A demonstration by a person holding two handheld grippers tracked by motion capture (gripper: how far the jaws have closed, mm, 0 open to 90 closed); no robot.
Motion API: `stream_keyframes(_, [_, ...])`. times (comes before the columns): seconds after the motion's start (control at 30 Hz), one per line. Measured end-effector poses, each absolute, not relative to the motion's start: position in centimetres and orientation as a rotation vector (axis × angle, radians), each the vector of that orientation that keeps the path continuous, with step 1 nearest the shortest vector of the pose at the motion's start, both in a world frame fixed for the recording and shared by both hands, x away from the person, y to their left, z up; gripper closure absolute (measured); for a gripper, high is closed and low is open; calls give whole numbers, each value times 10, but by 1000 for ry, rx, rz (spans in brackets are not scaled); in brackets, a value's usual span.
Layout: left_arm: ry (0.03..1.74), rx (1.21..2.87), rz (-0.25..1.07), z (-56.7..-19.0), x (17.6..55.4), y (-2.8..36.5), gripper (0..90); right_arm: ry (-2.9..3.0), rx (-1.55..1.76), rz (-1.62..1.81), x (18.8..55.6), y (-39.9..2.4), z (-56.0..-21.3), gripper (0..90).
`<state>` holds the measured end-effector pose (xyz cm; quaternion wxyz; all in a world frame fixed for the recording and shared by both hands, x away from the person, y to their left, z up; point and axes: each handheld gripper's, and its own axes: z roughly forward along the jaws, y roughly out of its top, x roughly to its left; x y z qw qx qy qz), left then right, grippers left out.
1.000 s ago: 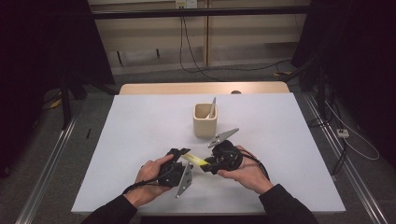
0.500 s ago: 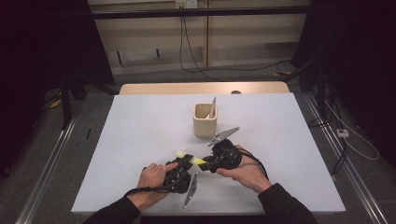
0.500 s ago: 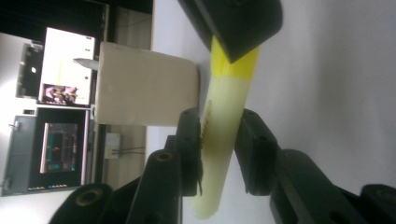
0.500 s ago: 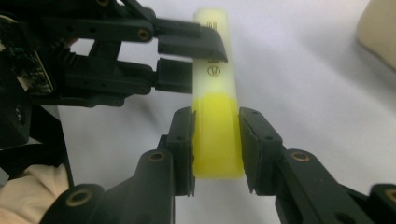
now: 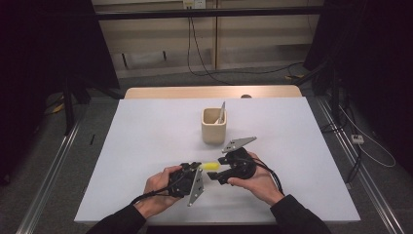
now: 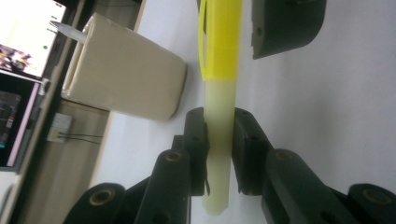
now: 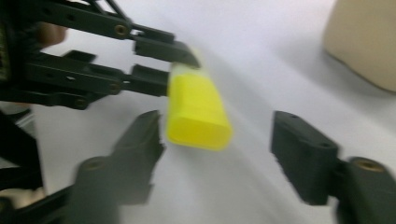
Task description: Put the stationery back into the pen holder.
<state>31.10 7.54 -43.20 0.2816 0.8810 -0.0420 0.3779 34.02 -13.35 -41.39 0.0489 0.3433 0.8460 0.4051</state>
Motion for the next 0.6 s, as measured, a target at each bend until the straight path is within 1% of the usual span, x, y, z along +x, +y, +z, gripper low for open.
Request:
stream_keyframes(0.07, [-64,2355,957,-431,314,77,777,2537,1056,1232,339,-136,-413,216])
stream_keyframes(0.1, [-5,2308,909,-434,315,77,777,2506,1041,1222,339,-137,-413,192])
stream_keyframes(0.13, [-11,2341,917,-430,317,80,777,2478,1049,1219,337,-139,-414,160])
stream_keyframes(0.17, [21,2325,889,-430,318,82,777,2459,1053,1219,337,-140,-414,125])
stream_keyframes(0.23, [66,2299,838,-429,320,85,777,2437,1063,1196,336,-142,-416,91])
stream_keyframes(0.37, [113,2289,774,-425,323,93,777,2373,1113,1156,338,-147,-422,77])
stream_keyframes(0.47, [177,2264,709,-423,327,97,777,2369,1143,1140,338,-150,-425,103])
stream_keyframes(0.6, [259,2214,614,-419,332,104,777,2334,1133,1164,335,-155,-425,79])
